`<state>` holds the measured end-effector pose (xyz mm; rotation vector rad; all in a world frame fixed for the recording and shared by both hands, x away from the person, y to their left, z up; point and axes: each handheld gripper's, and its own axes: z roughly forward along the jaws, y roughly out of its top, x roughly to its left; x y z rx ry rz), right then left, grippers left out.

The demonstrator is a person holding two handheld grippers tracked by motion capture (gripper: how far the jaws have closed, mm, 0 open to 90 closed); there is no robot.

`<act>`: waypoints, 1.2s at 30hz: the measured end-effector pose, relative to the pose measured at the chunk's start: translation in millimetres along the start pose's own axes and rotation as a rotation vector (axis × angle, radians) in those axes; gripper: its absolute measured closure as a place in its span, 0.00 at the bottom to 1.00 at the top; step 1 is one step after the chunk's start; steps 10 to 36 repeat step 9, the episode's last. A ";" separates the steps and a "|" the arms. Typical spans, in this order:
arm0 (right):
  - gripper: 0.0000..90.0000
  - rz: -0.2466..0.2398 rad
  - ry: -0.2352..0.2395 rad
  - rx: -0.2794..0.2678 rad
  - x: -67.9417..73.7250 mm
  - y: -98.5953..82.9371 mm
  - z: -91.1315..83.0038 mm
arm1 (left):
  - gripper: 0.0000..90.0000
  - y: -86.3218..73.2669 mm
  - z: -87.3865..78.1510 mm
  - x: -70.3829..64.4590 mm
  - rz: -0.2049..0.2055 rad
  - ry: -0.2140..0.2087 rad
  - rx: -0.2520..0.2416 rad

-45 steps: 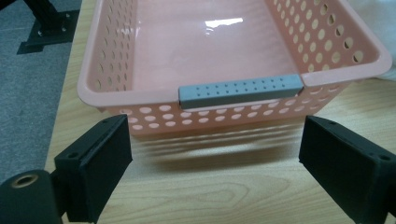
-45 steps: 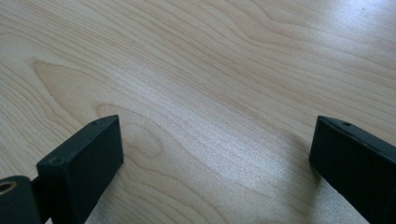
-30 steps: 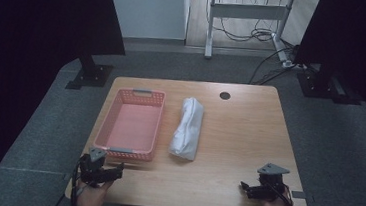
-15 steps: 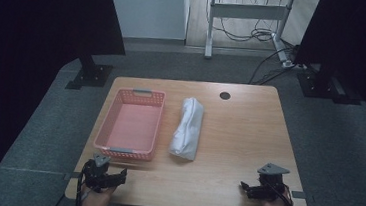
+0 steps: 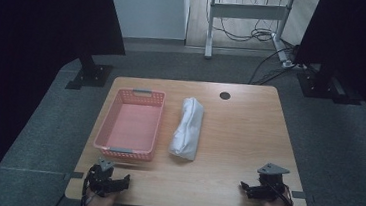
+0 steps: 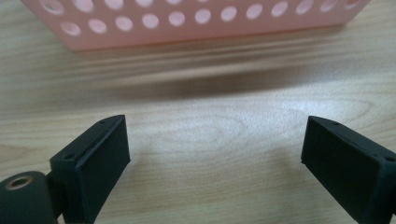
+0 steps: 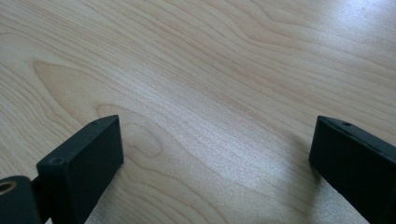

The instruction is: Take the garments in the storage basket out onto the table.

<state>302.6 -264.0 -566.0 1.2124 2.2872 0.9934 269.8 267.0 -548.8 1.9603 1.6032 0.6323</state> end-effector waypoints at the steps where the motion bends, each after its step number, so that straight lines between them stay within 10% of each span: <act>1: 0.03 0.000 0.000 0.000 0.0 0.0 0.0 | 0.08 0.0 0.0 0.0 0.000 0.000 0.000; 36: 0.03 0.000 0.000 0.000 0.0 -0.1 0.0 | 0.06 -2.8 2.5 0.2 -0.015 -0.008 0.002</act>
